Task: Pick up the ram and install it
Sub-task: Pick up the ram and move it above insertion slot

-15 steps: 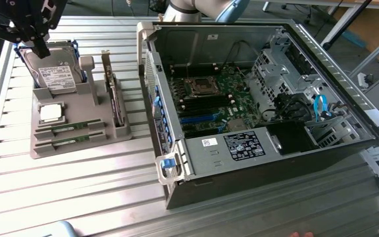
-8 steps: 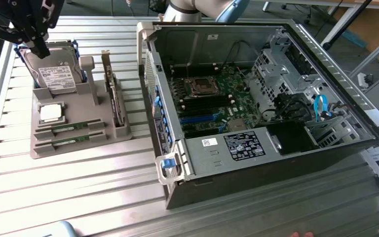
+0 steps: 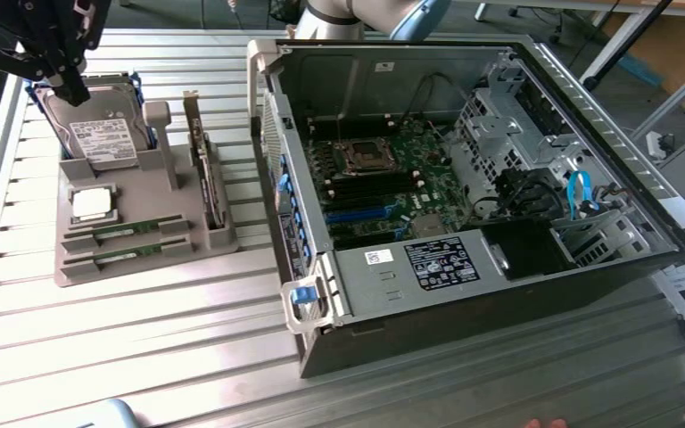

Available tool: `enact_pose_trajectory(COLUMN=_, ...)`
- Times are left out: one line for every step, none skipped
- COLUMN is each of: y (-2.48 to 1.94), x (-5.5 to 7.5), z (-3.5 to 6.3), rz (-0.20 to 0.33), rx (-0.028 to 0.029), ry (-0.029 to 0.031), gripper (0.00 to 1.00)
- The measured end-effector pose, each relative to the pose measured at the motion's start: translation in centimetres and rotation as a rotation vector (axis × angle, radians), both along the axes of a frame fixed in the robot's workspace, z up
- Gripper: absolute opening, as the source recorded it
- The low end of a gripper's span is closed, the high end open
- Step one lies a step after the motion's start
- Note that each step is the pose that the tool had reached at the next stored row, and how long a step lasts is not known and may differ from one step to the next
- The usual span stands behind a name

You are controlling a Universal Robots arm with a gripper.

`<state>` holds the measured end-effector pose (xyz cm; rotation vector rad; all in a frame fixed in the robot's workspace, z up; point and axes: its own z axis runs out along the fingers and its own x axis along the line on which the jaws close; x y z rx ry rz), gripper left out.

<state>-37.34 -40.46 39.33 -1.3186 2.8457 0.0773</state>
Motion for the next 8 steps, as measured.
enact_pose_trajectory(y=0.0, x=0.0, z=0.0, rz=0.014, rx=0.0, ry=0.0, gripper=0.11)
enact_pose_trajectory(y=0.0, x=0.0, z=0.0, rz=0.029, rx=0.0, ry=0.0, gripper=0.11)
enact_pose_trajectory(y=0.0, x=0.0, z=0.0, rz=0.043, rx=0.0, ry=0.0, gripper=0.11)
enact_pose_trajectory(y=0.0, x=0.0, z=0.0, rz=0.057, rx=0.0, ry=0.0, gripper=0.11)
enact_pose_trajectory(y=0.0, x=0.0, z=0.0, rz=0.071, rx=0.0, ry=0.0, gripper=0.11)
enact_pose_trajectory(y=0.0, x=0.0, z=0.0, rz=0.086, rx=0.0, ry=0.0, gripper=0.11)
enact_pose_trajectory(y=0.0, x=0.0, z=0.0, rz=0.102, rx=0.0, ry=0.0, gripper=0.11)
enact_pose_trajectory(y=0.0, x=0.0, z=0.0, rz=0.116, rx=0.0, ry=0.0, gripper=0.11)
